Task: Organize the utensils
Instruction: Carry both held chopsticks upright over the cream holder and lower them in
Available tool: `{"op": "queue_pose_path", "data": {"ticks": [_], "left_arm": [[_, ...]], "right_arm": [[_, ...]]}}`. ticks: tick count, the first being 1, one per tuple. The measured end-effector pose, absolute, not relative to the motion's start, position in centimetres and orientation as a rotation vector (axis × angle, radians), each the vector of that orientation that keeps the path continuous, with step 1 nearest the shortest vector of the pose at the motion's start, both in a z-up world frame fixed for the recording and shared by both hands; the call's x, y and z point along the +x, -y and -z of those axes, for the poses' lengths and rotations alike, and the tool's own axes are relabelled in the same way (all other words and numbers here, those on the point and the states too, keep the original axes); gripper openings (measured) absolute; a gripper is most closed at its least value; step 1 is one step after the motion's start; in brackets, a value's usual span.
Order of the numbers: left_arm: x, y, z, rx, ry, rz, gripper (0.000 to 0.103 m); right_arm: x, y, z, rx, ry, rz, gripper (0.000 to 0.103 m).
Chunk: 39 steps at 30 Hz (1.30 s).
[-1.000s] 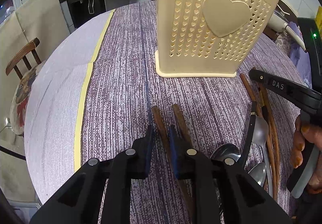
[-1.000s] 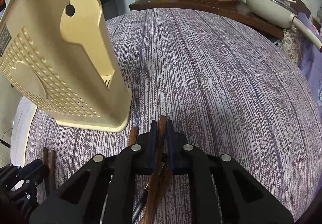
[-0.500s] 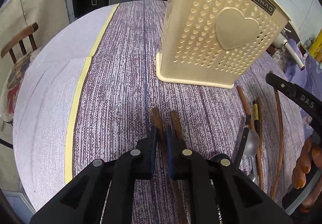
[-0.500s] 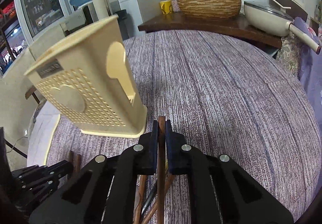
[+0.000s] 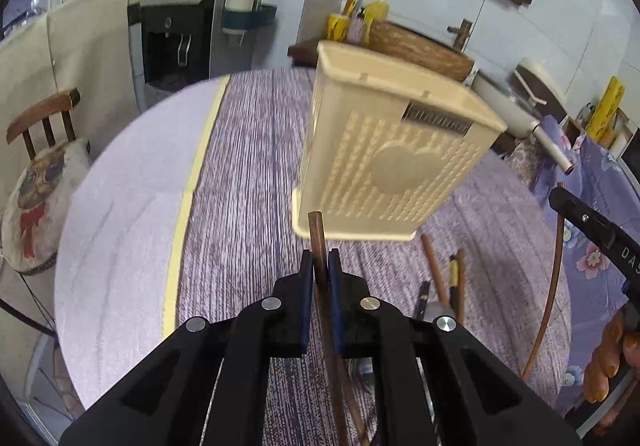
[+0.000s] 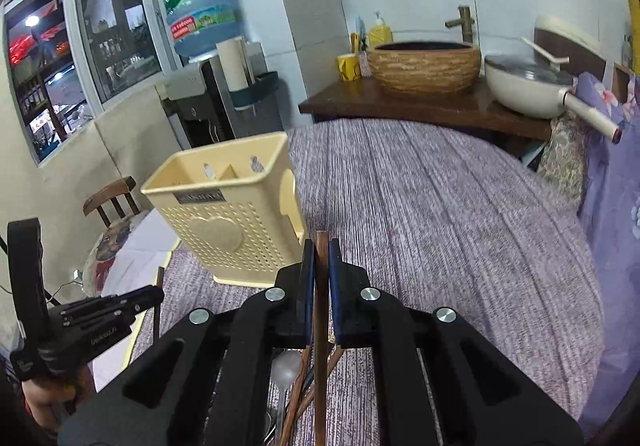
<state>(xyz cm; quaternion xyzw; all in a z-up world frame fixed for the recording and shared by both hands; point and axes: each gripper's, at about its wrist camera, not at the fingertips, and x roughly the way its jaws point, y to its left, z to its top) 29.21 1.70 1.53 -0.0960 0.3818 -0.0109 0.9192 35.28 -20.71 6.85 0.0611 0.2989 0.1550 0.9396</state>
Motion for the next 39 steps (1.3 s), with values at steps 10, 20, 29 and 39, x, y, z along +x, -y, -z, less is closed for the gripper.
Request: {"op": "queue_pose_path", "data": {"ticks": [10, 20, 29, 39], "left_arm": [[26.6, -1.3, -6.9, -0.150, -0.633, 0.018, 0.008], [25.3, -2.4, -10.0, -0.128, -0.558, 0.005, 0.008], [25.1, -2.9, -12.1, -0.119, -0.516, 0.008, 0.008], [25.7, -3.2, -16.2, -0.120, -0.481, 0.046, 0.008]], "right_arm": [[31.6, 21.4, -12.3, 0.038, -0.529, -0.333, 0.008], [30.7, 22.0, -14.1, 0.024, -0.506, -0.342, 0.008], [31.3, 21.6, -15.8, 0.034, -0.491, -0.366, 0.008], [32.7, 21.1, -20.1, 0.045, -0.485, -0.403, 0.007]]}}
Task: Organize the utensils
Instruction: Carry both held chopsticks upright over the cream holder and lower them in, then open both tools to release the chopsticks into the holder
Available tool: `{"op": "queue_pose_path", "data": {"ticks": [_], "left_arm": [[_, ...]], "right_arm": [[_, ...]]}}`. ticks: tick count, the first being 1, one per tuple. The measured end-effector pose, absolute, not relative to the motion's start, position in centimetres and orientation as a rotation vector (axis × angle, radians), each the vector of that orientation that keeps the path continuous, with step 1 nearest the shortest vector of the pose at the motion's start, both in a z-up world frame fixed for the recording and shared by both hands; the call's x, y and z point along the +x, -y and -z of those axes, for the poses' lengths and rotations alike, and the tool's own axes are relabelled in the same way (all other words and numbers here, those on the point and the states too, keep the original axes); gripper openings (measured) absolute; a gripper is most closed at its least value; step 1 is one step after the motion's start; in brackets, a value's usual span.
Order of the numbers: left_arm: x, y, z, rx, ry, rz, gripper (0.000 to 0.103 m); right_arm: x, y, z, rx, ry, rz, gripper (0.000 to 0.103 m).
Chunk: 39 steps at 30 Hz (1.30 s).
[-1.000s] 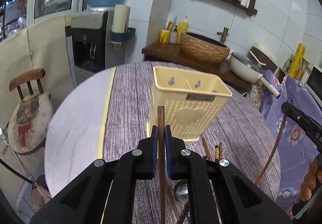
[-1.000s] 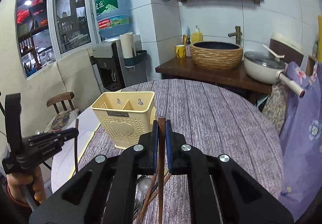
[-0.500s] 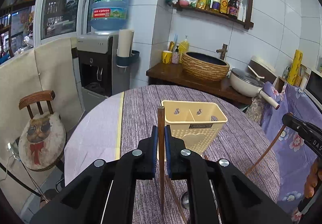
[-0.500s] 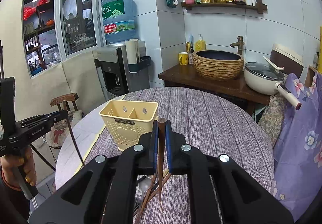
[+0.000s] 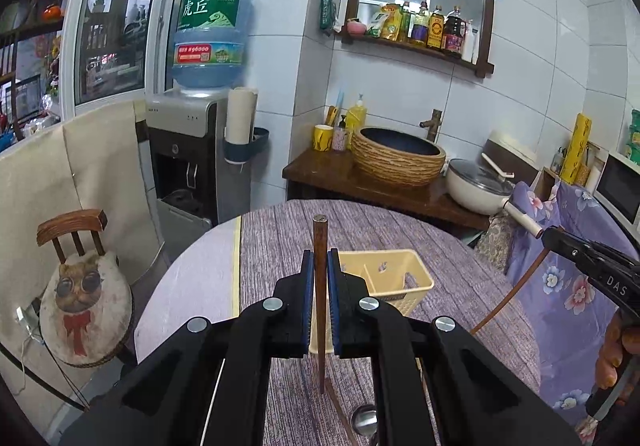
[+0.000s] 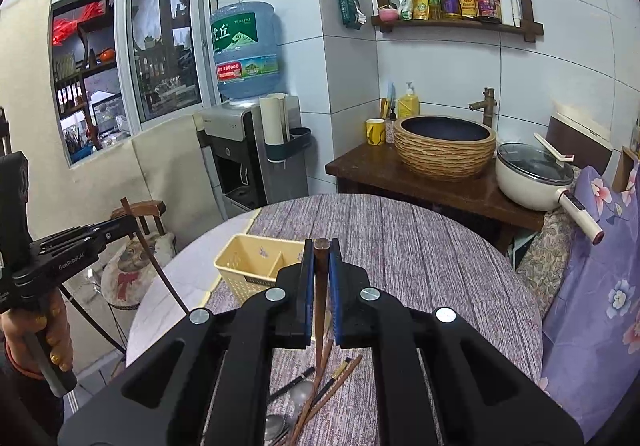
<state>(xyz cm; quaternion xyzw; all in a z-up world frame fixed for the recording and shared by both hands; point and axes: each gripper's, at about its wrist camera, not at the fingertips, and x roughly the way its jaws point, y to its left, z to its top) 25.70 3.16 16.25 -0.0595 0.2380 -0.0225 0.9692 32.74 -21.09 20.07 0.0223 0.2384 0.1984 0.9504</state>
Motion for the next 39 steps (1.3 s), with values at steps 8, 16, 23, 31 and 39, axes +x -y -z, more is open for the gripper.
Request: {"op": "queue_pose_path", "data": {"ticks": [8, 16, 23, 31, 39], "left_arm": [[26.6, -3.1, -23.4, -0.151, -0.399, 0.092, 0.008], [30.0, -2.0, -25.7, -0.175, -0.337, 0.051, 0.008], [33.4, -1.4, -19.3, -0.173, -0.423, 0.004, 0.008], [35.3, -1.5, -13.5, -0.166, -0.534, -0.019, 0.008], [35.2, -1.4, -11.9, -0.165, -0.569, -0.001, 0.014]], "right_arm": [[34.3, 20.3, -27.4, 0.089, -0.399, -0.420, 0.008], [37.8, 17.8, -29.9, 0.096, -0.351, -0.385, 0.008], [41.3, 15.7, -23.0, 0.076, -0.454, -0.360, 0.008], [43.5, 15.6, -17.3, 0.093, -0.542, -0.336, 0.008], [43.0, 16.3, -16.8, 0.100, -0.498, -0.324, 0.013]]}}
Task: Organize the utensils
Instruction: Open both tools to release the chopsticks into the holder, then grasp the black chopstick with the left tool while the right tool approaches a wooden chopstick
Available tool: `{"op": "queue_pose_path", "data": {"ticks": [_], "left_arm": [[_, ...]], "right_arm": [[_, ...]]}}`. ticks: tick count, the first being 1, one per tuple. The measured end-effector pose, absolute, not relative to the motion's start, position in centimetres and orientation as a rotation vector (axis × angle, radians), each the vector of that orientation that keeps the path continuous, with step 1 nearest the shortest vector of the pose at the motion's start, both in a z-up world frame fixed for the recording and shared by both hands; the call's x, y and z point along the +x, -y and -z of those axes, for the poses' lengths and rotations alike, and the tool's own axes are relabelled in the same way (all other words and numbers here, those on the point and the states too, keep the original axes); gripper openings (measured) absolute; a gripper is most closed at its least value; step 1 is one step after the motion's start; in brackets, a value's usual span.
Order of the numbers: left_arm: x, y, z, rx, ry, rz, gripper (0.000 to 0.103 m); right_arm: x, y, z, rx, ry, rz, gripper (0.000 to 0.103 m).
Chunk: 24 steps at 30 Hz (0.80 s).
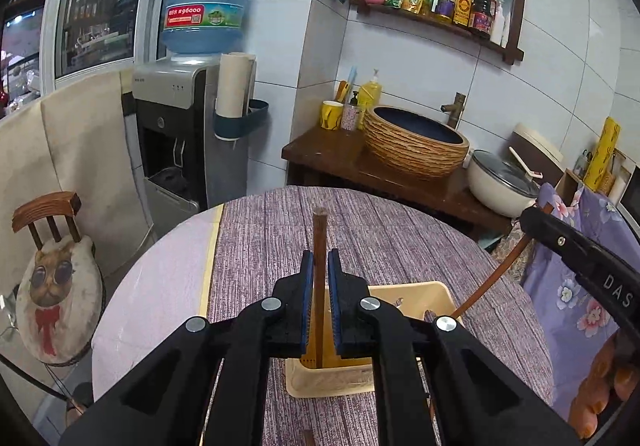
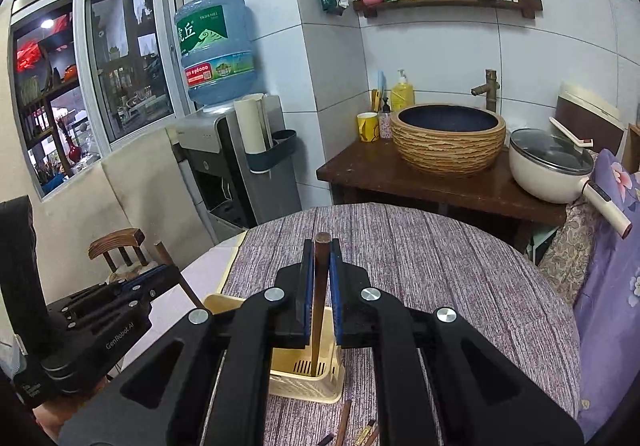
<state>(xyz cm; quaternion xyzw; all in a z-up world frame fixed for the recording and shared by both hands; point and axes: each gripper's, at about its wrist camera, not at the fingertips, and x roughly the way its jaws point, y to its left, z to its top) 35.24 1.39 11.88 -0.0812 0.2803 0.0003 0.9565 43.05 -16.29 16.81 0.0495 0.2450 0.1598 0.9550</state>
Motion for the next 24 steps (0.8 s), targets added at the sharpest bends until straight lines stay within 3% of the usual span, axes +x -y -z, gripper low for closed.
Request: {"op": "queue_pose_path", "data": {"ticks": [1, 2, 3, 4, 7, 11, 19, 24], "left_arm": [[34.9, -1.5, -12.0, -0.167, -0.565, 0.006, 0.029], [34.7, -1.5, -12.0, -0.174, -0.557, 0.011, 0.051], [34.1, -1.7, -12.2, -0.184, -0.536, 0.014, 0.060], [33.6, -1.8, -12.4, -0.187, -0.515, 0.012, 0.067], [31.8, -1.7, -12.7, -0.154, -0.477, 0.007, 0.073], [29.3, -1.8, -12.1, -0.129, -0.460, 0.026, 0.092], [25.6, -1.4, -6.6, -0.034, -0.561, 0.041, 0.094], [24.5, -1.1, -2.3, -0.024, -0.667, 0.061, 0.075]], "right_arm": [[42.8, 16.5, -16.8, 0.101, -0.486, -0.316, 0.026], [42.4, 16.6, -16.9, 0.106, -0.475, -0.313, 0.046], [41.9, 16.9, -16.9, 0.115, -0.450, -0.311, 0.055], [41.4, 17.1, -16.9, 0.117, -0.435, -0.308, 0.058], [39.9, 17.9, -16.7, 0.121, -0.412, -0.311, 0.058], [37.1, 19.0, -16.1, 0.108, -0.372, -0.272, 0.069], [32.3, 20.4, -10.5, 0.045, -0.477, -0.219, 0.073], [30.0, 20.5, -6.0, -0.028, -0.548, -0.179, 0.073]]}}
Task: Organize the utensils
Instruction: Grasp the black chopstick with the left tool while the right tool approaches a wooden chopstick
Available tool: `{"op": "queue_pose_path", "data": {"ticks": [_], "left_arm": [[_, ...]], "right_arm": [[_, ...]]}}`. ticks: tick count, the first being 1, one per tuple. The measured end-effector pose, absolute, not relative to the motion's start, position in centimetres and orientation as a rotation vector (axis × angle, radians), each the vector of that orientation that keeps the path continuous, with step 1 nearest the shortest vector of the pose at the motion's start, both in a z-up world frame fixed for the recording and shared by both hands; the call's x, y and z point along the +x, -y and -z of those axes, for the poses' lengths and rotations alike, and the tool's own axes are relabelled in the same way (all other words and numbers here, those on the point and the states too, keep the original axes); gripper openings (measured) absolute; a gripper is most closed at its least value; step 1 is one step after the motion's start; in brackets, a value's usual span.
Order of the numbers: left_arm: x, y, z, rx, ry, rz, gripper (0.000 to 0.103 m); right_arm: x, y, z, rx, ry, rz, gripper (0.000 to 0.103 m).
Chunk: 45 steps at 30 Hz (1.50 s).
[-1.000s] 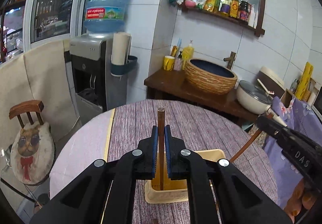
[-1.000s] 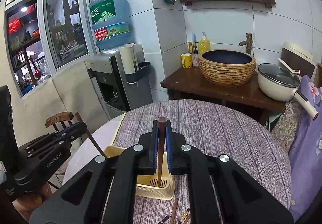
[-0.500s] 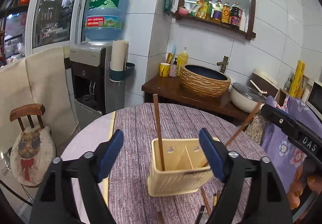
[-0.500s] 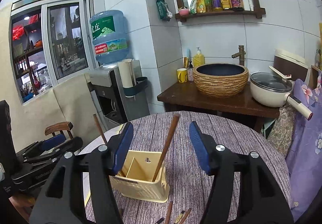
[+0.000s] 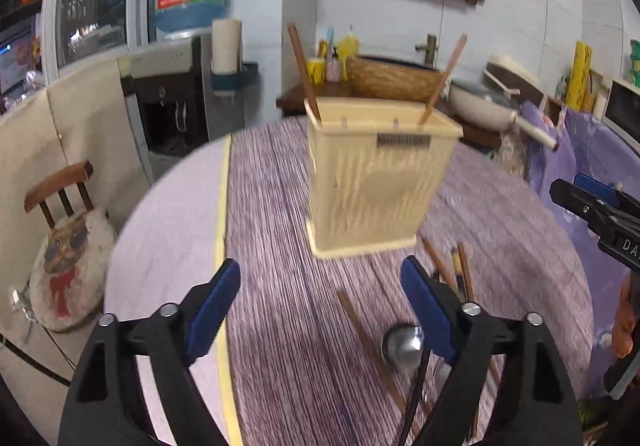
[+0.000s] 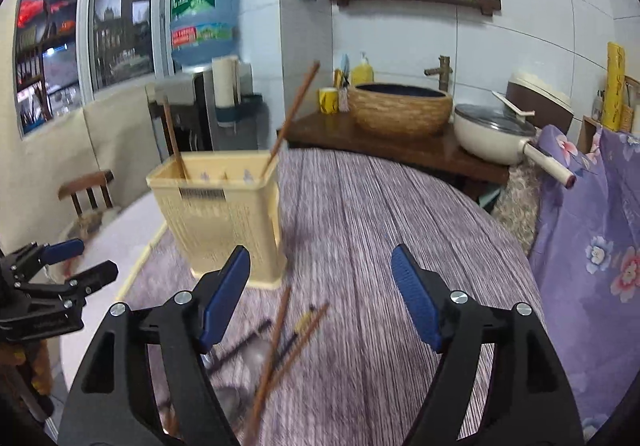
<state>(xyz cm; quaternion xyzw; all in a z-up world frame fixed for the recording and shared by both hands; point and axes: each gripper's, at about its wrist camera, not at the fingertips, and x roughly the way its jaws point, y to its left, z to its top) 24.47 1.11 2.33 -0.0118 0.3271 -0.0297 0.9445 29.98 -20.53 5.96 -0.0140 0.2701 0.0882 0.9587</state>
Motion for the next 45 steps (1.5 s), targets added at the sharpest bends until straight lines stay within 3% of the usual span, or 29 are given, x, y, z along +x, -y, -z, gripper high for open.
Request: {"op": "queue_pose_path", "data": {"ticks": [5, 14, 23, 35, 45], "left_arm": [[24.3, -1.0, 1.2, -0.041, -0.774, 0.077, 0.053], [25.7, -0.7, 3.4, -0.084, -0.862, 0.082, 0.036], [26.6, 0.2, 3.5, -0.095, -0.881, 0.099, 0.034], [28.0, 8.2, 3.8, 0.214, -0.939, 0.304, 0.032], [28.6, 9.5, 4.3, 0.281, -0.969, 0.280, 0.029]], "right_arm": [[28.7, 21.3, -2.0, 0.006, -0.630, -0.168, 0.072], [27.5, 21.3, 1.4, 0.028, -0.699, -0.163, 0.067], [28.0, 21.5, 1.8, 0.047, -0.717, -0.155, 0.065], [27.4, 23.5, 2.1, 0.092, -0.727, -0.122, 0.065], [27.4, 25.2, 2.1, 0.139, -0.732, -0.102, 0.065]]}}
